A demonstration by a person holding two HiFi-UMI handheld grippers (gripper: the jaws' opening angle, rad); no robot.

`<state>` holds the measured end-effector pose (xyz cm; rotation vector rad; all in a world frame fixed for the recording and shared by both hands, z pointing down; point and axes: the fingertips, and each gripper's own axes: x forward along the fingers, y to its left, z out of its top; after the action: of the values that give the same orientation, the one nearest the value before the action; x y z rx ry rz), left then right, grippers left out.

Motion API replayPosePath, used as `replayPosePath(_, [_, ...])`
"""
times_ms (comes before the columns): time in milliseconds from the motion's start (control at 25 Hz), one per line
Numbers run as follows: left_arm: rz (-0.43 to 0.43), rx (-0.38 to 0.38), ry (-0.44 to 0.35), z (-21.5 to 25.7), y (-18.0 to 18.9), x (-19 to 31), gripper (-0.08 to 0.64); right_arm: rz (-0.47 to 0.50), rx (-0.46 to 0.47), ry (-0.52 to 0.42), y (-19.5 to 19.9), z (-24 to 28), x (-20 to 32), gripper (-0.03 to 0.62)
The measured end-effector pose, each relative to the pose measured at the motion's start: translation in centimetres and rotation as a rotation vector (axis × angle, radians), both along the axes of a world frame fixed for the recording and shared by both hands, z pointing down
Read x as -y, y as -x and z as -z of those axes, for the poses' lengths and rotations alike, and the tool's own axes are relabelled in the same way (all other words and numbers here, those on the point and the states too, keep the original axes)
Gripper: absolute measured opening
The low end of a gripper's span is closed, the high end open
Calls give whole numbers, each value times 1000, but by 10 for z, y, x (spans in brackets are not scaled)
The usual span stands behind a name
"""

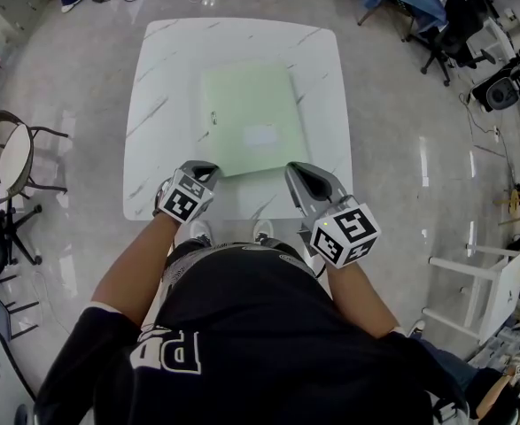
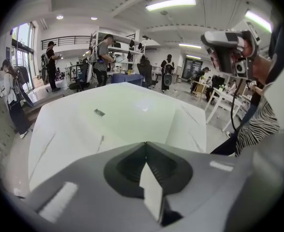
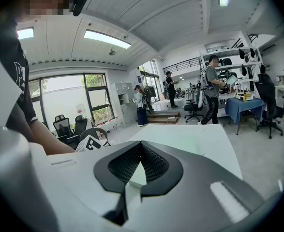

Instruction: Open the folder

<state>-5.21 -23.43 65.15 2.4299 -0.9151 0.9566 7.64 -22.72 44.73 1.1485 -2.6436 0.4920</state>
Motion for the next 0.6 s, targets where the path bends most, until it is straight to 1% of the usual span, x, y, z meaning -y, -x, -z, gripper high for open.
replayPosePath(80, [-5,0,-10,0,-1,0,56,-5,-1,-4,-1,0,0,-2])
replayPosePath(240, [9,5,-5,-3,2,-2,55,-10,6,-7,1,1,0,0])
replayPosePath(440, [14,-11,18,-2,3,-1,55,-6,1,-17,5,2,-1,0])
replayPosePath(600, [11,-6,11,-2,1,0,56,4,-9,-28,5,3,-2,2])
